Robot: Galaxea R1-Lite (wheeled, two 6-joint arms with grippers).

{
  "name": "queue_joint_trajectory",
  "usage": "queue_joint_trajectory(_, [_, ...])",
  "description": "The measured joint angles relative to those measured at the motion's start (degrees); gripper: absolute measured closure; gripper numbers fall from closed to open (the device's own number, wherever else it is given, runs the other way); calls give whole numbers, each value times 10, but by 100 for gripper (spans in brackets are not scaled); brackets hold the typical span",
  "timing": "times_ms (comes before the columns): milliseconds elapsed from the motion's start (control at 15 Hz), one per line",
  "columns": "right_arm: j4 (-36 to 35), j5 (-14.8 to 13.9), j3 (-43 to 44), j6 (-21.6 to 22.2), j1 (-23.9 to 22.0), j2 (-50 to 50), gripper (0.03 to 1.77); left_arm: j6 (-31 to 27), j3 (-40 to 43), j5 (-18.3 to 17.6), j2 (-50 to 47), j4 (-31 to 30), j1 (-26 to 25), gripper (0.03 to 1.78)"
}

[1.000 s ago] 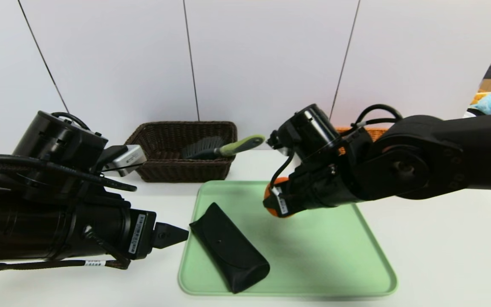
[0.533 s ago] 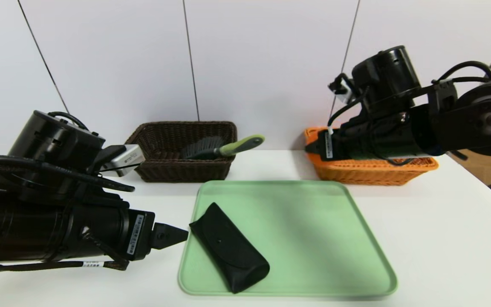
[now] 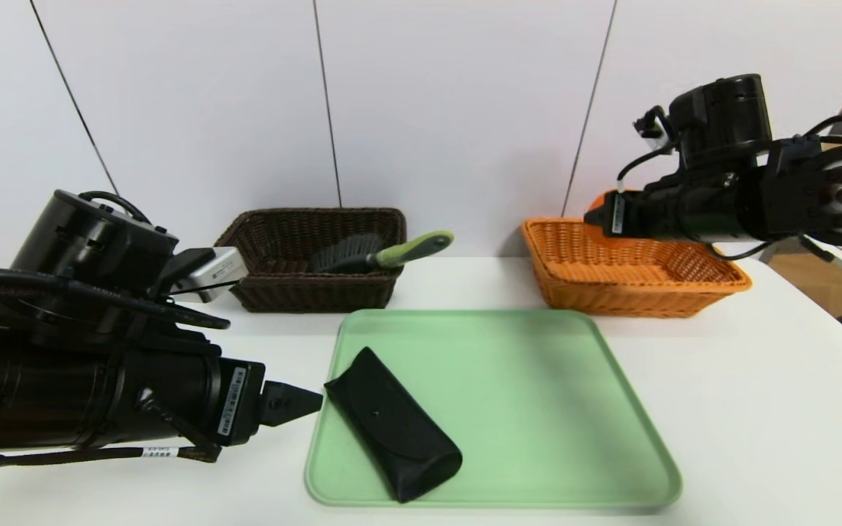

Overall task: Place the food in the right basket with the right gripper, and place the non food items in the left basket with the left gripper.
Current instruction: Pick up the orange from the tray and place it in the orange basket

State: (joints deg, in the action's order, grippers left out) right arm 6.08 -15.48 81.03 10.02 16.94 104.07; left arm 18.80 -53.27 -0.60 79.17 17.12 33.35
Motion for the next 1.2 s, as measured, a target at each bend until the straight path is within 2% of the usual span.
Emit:
queue_joint_trajectory(467, [-35,1,8,-21,-48,83,68,0,3,0,0,0,0,12])
queue_joint_trajectory(800, [-38,4,24,-26,-63,121,68,-1,4,0,1,0,0,12])
queue_joint_trajectory(1200, [-38,4,27,-27,-63,128,37,-2,4,0,1,0,0,12])
